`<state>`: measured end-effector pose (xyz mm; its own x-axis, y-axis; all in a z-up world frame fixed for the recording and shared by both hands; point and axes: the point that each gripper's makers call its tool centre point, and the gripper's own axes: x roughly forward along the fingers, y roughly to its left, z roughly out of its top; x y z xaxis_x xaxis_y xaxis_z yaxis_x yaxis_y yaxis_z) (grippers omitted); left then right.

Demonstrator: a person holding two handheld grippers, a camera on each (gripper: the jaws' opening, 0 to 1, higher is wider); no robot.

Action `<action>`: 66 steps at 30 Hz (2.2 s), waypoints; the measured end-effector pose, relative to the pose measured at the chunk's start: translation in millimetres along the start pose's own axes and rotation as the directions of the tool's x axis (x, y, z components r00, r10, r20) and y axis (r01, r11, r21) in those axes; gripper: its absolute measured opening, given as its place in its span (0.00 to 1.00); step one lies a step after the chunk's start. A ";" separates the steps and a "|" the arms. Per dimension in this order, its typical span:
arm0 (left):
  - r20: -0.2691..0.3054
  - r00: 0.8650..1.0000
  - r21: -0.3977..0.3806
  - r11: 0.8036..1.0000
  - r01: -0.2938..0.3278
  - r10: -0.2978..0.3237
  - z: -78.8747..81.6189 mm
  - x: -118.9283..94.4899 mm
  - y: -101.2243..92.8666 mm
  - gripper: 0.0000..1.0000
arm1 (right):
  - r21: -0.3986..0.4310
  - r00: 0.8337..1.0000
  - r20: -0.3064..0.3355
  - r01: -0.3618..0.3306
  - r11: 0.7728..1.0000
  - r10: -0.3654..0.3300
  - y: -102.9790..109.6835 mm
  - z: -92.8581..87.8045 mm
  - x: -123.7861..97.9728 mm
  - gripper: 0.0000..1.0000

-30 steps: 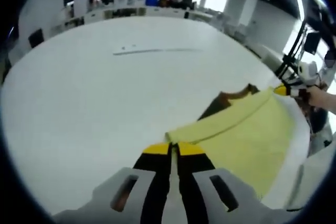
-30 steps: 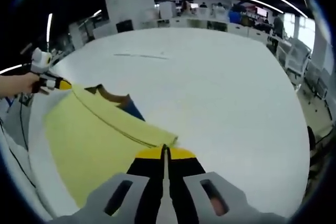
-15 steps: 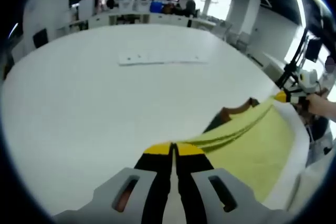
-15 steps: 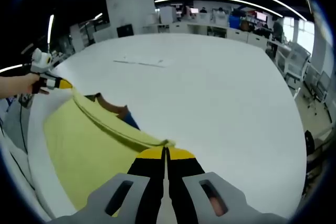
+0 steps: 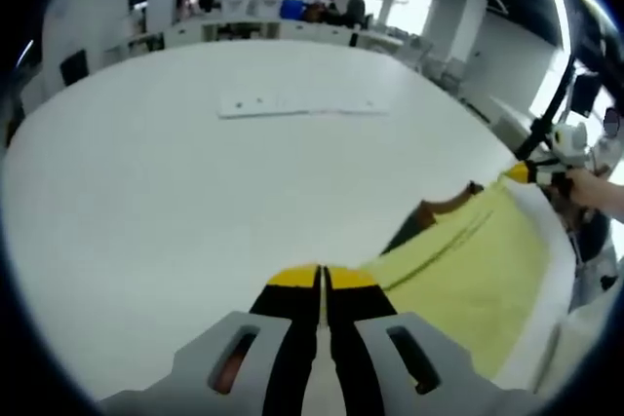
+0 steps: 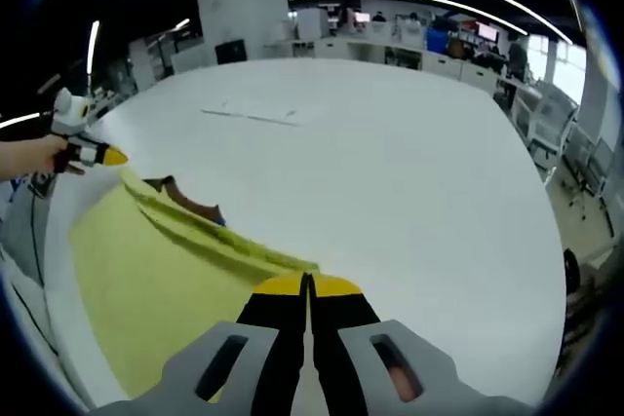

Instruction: Fold the garment on the visible template until the final outline fits inside the template.

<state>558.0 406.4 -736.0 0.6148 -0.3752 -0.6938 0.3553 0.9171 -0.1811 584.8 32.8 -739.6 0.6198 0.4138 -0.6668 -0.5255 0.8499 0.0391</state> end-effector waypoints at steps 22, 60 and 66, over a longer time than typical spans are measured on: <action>-0.011 1.000 0.064 0.998 0.023 -0.023 1.8 26.4 -11.1 0.04 | -0.012 0.998 -0.044 0.041 0.999 -0.042 -21.0 -3.2 14.3 0.01; -0.011 1.000 0.064 0.998 0.025 -0.024 4.0 23.2 -13.8 0.10 | -0.221 0.998 0.031 -0.052 0.974 0.060 28.3 7.8 14.4 0.01; 0.026 0.996 0.051 0.996 0.078 -0.080 11.1 14.4 -26.3 0.19 | -0.146 0.994 0.033 -0.102 0.984 0.108 43.5 9.0 7.2 0.11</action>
<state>565.3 375.3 -733.4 0.6027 -0.4505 -0.6586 0.4376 0.8768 -0.1993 571.6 75.7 -736.0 0.5784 0.5141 -0.6334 -0.6658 0.7461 -0.0023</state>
